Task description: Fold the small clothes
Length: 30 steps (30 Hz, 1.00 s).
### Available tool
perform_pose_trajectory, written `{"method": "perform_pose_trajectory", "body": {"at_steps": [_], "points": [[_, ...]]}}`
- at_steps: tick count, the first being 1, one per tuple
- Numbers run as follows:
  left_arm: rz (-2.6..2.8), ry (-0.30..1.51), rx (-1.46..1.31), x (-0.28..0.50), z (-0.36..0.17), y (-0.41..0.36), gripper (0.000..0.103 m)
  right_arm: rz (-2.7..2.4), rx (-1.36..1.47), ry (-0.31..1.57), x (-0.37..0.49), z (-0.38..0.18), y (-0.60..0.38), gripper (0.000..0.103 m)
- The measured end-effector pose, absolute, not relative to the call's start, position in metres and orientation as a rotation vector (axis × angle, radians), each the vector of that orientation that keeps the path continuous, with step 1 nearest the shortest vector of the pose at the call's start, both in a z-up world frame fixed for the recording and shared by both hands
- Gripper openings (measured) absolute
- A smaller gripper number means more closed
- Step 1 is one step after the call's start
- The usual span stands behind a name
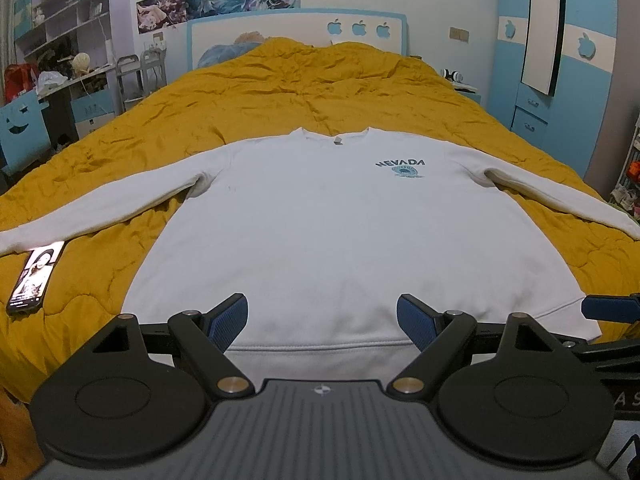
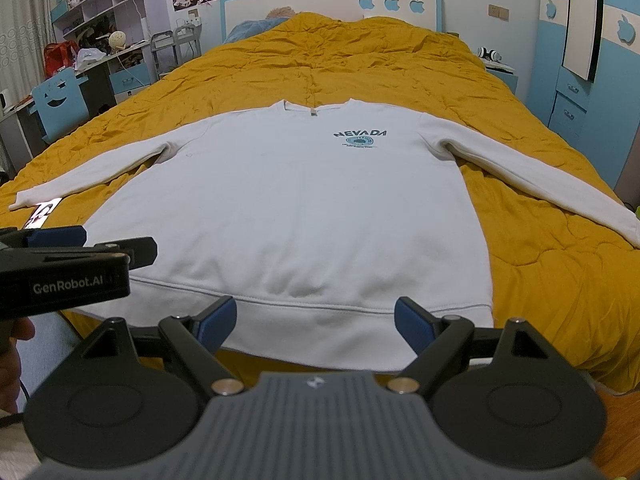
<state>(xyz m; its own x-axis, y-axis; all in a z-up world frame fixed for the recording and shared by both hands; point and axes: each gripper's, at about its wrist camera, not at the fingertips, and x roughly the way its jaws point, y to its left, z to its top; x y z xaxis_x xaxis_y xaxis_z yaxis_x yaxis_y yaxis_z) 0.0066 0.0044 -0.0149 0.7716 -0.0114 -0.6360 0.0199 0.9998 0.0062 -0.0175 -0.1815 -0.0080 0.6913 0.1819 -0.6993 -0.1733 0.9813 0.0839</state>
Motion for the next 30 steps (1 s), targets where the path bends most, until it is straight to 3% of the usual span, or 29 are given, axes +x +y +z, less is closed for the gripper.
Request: {"method": "perform_pose_trajectory", "body": {"at_steps": [6,16,30], "points": [[-0.02,0.702,-0.031,0.022,-0.013,0.021,0.097,0.185,0.007,0.77,-0.004,-0.019,-0.185,0.082],[-0.012,0.655,-0.074,0.056,0.014,0.085,0.097,0.169,0.008,0.641,0.044,0.014,-0.2,0.082],[0.394,0.621,-0.252,0.104,0.049,0.337,0.098,0.233,0.068,0.65,0.167,0.018,-0.197,0.082]]}}
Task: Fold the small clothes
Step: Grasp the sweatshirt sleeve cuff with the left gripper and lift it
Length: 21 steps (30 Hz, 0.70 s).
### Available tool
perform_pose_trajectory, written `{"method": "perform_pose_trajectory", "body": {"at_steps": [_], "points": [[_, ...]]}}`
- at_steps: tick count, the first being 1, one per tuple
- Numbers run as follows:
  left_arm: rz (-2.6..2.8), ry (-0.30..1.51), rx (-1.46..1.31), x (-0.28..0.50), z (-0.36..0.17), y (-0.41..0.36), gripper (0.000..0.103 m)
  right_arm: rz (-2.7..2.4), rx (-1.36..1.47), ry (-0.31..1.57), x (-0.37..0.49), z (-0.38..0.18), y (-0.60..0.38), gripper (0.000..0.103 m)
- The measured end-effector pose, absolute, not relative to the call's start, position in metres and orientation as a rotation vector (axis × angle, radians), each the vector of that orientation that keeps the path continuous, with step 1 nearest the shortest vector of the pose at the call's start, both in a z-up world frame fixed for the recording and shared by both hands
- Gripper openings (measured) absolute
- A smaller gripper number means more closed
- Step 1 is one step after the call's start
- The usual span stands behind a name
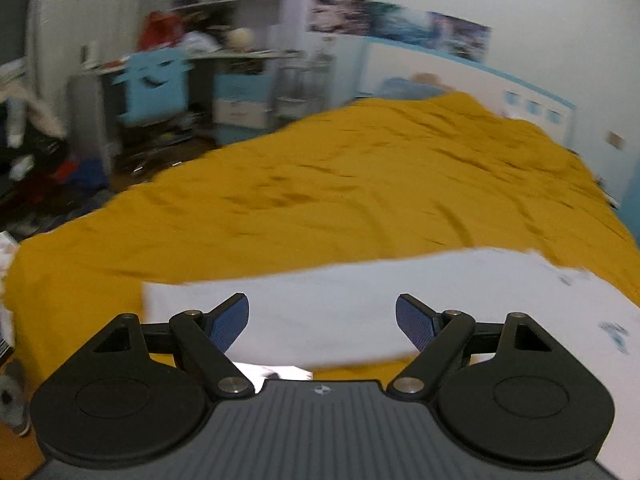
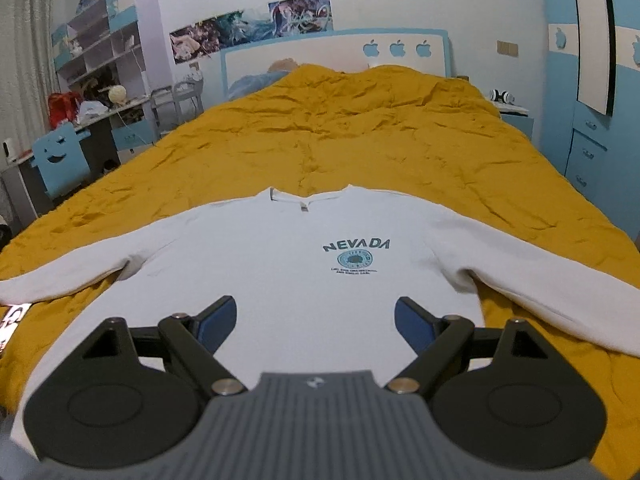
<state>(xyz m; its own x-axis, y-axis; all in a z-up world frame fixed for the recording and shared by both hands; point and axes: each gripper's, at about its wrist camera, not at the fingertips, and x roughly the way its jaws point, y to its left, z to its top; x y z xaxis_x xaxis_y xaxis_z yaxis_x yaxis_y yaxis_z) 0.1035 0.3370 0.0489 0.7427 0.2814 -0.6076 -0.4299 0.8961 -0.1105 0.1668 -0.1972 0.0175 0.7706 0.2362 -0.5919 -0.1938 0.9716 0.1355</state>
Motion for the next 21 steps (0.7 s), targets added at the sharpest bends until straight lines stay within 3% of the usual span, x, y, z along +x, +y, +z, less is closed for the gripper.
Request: {"method": "perform_pose_trajectory", "body": {"at_steps": [9,14,17,19,21], "points": [[0.586,0.695,-0.45,0.111,-0.01,0.456,0.097,0.282,0.05,0.746,0.23,-0.007,-0.149,0.082],[0.515,0.682,-0.556,0.116,-0.041,0.474,0.085,0.308,0.017,0.769,0.251,-0.014,-0.126,0.082],[0.539,0.673,-0.535,0.121,-0.049,0.477,0.058,0.321,-0.013,0.784,0.261,-0.018,-0.111,0.082],[0.541,0.673,-0.527,0.122,-0.05,0.477,0.02,0.331,-0.041,0.774,0.26,-0.021,-0.104,0.082],[0.533,0.66,-0.545,0.122,-0.043,0.473,0.013,0.352,-0.06,0.766,0.26,-0.023,-0.1,0.082]]}}
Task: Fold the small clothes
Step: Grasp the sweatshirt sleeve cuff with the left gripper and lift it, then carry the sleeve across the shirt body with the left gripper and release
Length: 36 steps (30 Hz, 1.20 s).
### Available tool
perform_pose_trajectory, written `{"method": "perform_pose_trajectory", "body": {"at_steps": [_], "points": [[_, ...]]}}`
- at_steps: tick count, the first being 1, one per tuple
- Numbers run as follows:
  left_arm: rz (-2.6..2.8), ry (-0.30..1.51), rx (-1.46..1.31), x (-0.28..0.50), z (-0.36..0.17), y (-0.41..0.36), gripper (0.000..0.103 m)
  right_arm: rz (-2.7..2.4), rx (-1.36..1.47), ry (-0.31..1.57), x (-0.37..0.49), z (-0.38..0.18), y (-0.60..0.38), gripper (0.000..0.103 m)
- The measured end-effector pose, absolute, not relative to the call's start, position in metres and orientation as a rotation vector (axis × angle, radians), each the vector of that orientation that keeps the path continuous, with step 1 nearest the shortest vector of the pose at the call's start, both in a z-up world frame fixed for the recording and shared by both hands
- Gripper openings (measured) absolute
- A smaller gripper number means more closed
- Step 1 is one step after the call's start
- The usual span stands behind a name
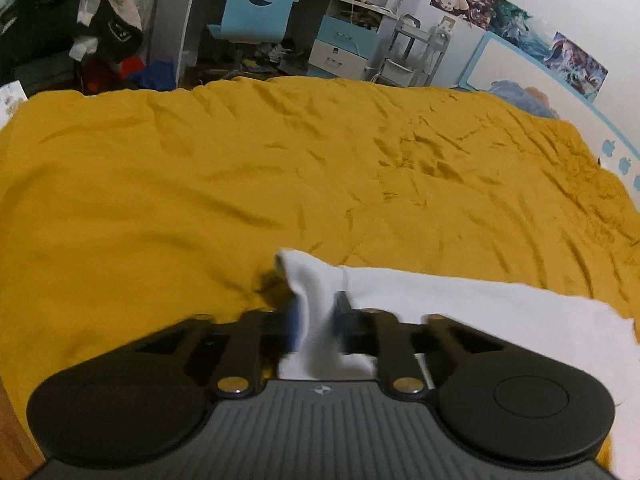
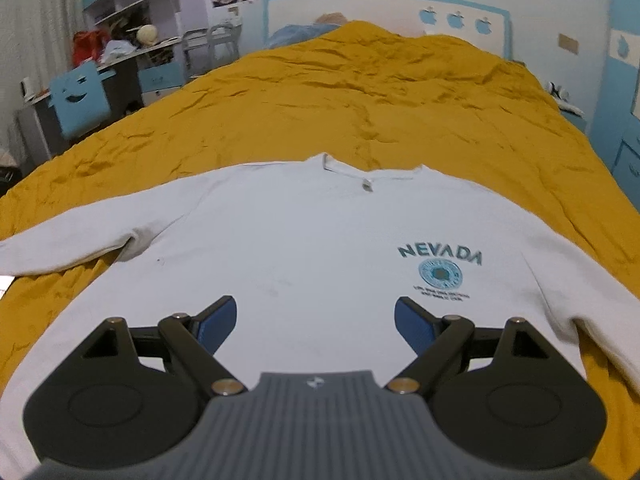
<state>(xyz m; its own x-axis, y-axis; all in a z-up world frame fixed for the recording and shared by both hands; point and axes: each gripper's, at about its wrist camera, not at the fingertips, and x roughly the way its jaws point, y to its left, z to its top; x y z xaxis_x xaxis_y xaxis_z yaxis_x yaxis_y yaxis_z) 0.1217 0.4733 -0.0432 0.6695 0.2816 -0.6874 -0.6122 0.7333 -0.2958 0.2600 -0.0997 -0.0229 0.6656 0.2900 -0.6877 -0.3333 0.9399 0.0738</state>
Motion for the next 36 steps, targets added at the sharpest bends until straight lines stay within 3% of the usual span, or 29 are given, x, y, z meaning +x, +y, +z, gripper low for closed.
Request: {"method": "perform_pose_trajectory", "body": {"at_steps": [10,19,24,29,36], "points": [[0.349,0.488,-0.387,0.146,0.076,0.382,0.012,0.355,0.009,0.784,0.262,-0.031,-0.114,0.082],[0.01,0.5,-0.253,0.217,0.147,0.222,0.012,0.269,-0.001,0.758,0.273,-0.018,-0.144,0.082],[-0.139,0.571,-0.267,0.254,0.123,0.145,0.012,0.216,0.04,0.725,0.276,-0.008,-0.17,0.082],[-0.232,0.707,-0.203,0.285,0.065,0.08,0.012,0.2,0.056,0.731,0.271,-0.011,-0.19,0.082],[-0.336,0.932,-0.304,0.305,-0.02,0.053,0.016,0.167,0.074,0.766,0.268,-0.028,-0.21,0.082]]}}
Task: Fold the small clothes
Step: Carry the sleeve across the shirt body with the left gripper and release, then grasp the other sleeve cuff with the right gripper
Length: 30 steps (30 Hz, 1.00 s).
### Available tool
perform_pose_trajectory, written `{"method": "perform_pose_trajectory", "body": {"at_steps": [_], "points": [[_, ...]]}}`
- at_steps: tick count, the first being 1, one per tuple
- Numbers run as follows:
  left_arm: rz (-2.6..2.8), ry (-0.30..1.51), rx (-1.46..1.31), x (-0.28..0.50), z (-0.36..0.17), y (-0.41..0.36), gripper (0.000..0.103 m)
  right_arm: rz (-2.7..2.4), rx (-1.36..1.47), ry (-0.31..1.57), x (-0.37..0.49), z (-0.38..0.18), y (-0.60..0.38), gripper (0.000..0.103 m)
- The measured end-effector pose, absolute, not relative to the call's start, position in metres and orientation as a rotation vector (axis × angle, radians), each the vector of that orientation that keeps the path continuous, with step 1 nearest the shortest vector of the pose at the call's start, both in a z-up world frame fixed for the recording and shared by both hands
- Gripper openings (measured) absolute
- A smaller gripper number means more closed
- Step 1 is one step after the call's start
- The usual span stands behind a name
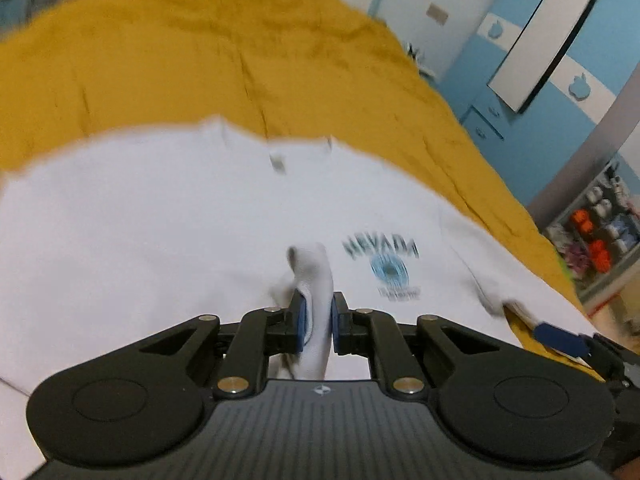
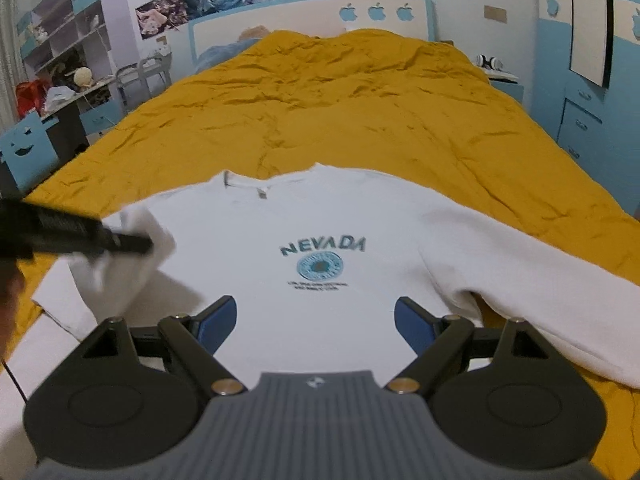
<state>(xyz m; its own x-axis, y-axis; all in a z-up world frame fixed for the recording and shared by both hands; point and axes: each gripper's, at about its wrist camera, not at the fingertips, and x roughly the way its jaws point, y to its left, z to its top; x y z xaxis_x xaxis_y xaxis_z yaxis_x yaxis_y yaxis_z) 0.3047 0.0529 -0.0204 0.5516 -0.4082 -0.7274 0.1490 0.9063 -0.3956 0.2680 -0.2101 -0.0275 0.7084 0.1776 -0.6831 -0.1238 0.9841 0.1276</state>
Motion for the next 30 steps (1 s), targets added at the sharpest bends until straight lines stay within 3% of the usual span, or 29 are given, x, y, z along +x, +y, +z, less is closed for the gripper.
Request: {"method": "perform_pose_trajectory", "body": {"at_steps": [5,10,13,18,21,25,26,30], "points": [[-0.442,1.038,-0.456,0.315,-0.06,0.052,0.022,0.151,0.073,0.778,0.269,-0.035,-0.217,0.082],[-0.522,0.959,-0.523,0.296,-0.048,0.068,0.045,0.164,0.085,0.783,0.269,-0.037,-0.217,0.082],[-0.537,0.886,-0.581,0.286,-0.033,0.088,0.063,0.182,0.123,0.796,0.271,-0.04,-0.213,0.082],[-0.396,0.808,-0.561,0.273,-0.021,0.13,0.066,0.245,0.258,0.848,0.285,-0.048,-0.2,0.081],[-0.263,0.783,-0.493,0.274,-0.02,0.151,0.066,0.278,0.354,0.895,0.297,-0.058,-0.188,0.071],[-0.171,0.777,-0.454,0.274,-0.023,0.175,0.066,0.278,0.45,0.979,0.317,-0.082,-0.173,0.07],[-0.143,0.774,-0.441,0.274,-0.024,0.178,0.066,0.275,0.476,1.008,0.322,-0.089,-0.171,0.065],[-0.045,0.761,-0.448,0.266,-0.027,0.211,0.066,0.261,0.518,1.057,0.337,-0.106,-0.167,0.026]]}}
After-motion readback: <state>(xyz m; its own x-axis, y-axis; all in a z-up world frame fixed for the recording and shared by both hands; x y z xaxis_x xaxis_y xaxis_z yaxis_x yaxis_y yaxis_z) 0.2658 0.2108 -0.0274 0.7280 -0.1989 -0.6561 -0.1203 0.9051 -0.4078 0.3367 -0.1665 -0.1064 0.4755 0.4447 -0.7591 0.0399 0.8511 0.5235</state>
